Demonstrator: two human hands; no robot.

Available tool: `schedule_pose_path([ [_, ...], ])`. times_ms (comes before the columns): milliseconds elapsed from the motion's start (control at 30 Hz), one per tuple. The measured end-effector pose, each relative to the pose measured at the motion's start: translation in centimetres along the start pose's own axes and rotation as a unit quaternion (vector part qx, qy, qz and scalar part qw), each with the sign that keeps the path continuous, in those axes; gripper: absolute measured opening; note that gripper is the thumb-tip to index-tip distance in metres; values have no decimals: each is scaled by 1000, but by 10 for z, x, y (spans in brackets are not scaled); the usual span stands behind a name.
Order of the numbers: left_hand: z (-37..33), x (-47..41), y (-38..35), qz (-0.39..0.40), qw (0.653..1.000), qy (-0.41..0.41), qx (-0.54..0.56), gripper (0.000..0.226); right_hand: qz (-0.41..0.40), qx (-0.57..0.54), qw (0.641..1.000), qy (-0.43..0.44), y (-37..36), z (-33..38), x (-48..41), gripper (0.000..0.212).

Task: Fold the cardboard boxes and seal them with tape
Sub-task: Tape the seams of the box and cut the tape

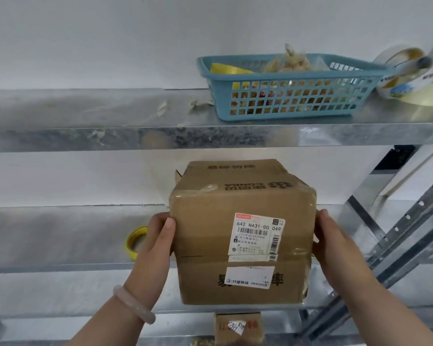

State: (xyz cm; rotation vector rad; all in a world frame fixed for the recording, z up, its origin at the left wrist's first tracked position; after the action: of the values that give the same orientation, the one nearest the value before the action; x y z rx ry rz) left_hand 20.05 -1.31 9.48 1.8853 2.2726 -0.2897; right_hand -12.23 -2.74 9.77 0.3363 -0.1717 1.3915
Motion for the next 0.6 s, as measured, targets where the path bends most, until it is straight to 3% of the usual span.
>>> schedule_pose_path([
  [67, -10, 1, 1, 4, 999, -31, 29, 32, 7, -4, 1000, 20, 0, 8, 6, 43],
  [200, -21, -7, 3, 4, 995, -71, 74, 43, 8, -21, 999, 47, 3, 19, 12, 35],
  [300, -5, -12, 0, 41, 995, -14, 94, 62, 58, -51, 996, 38, -7, 14, 8, 39],
  [367, 9, -10, -9, 92, 992, 19, 79, 52, 82, -77, 994, 3, -16, 0, -1, 47],
  [433, 27, -5, -8, 91, 993, 42, 69, 45, 98, -80, 992, -19, -24, -15, -8, 46],
  [600, 50, 11, -5, 84, 992, 77, 58, 66, 117, -59, 989, -66, -42, -40, -14, 49],
])
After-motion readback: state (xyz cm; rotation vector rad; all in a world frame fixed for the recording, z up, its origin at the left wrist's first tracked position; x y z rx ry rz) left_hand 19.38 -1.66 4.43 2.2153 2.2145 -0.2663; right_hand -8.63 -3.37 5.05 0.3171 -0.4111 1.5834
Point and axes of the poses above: each hand's wrist, its own x-axis away from the middle knuckle, its own y-axis out of the back of the hand, z = x × y, the point moved 10 cm from there along -x, towards the middle knuckle, and after that the axes turned 14 degrees about -y, right-handed, at the moved point
